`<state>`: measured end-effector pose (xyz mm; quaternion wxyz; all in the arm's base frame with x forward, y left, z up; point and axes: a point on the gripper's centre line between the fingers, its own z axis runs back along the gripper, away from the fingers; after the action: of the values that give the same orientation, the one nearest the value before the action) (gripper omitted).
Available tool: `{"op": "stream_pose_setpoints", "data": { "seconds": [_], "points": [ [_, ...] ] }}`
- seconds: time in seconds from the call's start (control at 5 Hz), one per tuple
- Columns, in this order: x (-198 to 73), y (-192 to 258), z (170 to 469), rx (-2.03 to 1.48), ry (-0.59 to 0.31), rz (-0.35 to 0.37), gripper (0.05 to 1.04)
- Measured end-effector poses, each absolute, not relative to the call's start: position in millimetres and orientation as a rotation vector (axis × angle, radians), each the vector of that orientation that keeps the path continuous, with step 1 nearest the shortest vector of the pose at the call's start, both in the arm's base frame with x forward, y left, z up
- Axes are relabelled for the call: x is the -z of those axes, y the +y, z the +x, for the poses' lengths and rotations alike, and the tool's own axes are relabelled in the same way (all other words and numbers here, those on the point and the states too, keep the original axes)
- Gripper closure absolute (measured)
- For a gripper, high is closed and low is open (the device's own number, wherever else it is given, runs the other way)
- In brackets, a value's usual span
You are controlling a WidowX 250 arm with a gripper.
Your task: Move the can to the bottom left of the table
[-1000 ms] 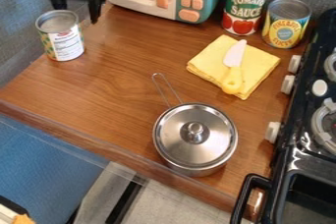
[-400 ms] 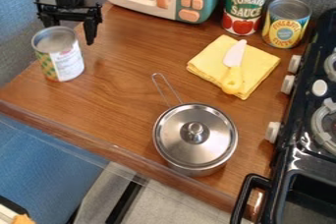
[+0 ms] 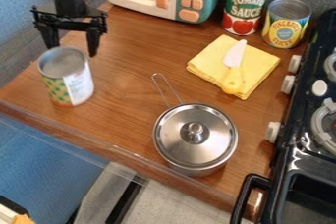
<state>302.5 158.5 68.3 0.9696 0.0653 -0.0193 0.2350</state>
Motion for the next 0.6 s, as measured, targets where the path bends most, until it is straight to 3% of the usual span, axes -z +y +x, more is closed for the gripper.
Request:
{"op": "stream_pose_setpoints", "data": {
  "seconds": [0.2,0.6],
  "points": [
    [-72.9,127.1,283.6,-0.456,-0.051,0.131,0.084],
    [-69.8,109.8,280.4,-0.409,-0.050,0.113,0.084]
  ]
}}
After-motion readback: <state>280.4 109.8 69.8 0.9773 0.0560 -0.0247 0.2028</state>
